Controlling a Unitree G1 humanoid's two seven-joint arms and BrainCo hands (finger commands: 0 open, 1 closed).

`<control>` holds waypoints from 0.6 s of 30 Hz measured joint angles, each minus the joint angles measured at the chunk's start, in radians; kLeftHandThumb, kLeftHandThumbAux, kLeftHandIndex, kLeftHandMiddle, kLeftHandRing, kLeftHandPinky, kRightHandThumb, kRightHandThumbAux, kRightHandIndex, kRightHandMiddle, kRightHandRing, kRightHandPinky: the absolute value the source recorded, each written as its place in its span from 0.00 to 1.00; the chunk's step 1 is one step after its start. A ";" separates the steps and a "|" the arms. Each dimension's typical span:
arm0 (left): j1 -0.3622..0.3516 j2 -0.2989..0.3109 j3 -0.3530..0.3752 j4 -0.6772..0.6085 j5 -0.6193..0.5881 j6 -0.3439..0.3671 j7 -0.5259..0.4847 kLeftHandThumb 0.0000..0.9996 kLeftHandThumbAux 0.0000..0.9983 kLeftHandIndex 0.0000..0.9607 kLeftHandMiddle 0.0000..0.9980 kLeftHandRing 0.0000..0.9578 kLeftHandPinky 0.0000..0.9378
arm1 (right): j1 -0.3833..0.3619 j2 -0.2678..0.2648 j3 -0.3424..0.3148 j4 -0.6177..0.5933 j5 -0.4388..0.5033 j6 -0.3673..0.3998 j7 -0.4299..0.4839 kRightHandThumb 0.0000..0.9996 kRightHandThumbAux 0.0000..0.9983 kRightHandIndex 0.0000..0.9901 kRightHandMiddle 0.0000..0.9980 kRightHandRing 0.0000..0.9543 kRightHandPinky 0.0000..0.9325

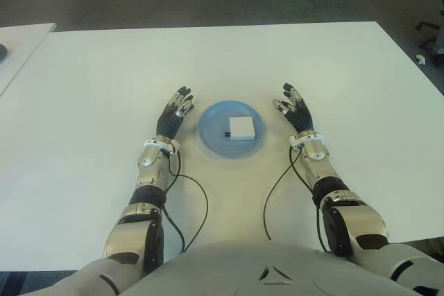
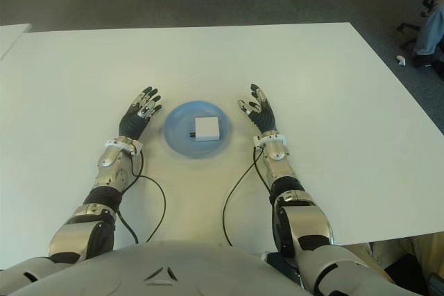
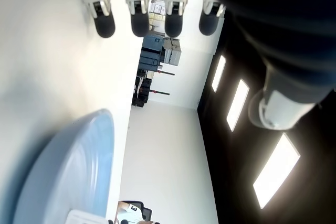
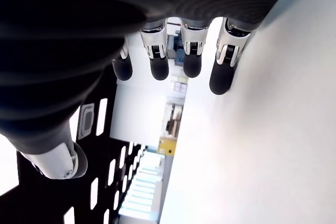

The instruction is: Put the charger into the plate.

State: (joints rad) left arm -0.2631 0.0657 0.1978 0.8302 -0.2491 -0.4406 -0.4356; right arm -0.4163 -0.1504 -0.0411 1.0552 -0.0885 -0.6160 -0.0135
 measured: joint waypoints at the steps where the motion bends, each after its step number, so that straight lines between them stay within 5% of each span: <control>1: 0.000 0.000 0.000 0.002 0.002 -0.002 0.001 0.08 0.60 0.00 0.04 0.01 0.00 | -0.001 0.001 -0.001 0.000 0.000 0.001 0.000 0.11 0.59 0.00 0.00 0.00 0.00; 18: -0.001 0.008 -0.004 0.008 0.005 -0.009 0.003 0.18 0.62 0.00 0.05 0.02 0.02 | -0.003 0.011 -0.010 -0.004 0.006 0.012 0.001 0.10 0.58 0.00 0.00 0.00 0.00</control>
State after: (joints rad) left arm -0.2637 0.0734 0.1940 0.8377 -0.2442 -0.4498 -0.4321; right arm -0.4197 -0.1399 -0.0515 1.0515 -0.0823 -0.6039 -0.0122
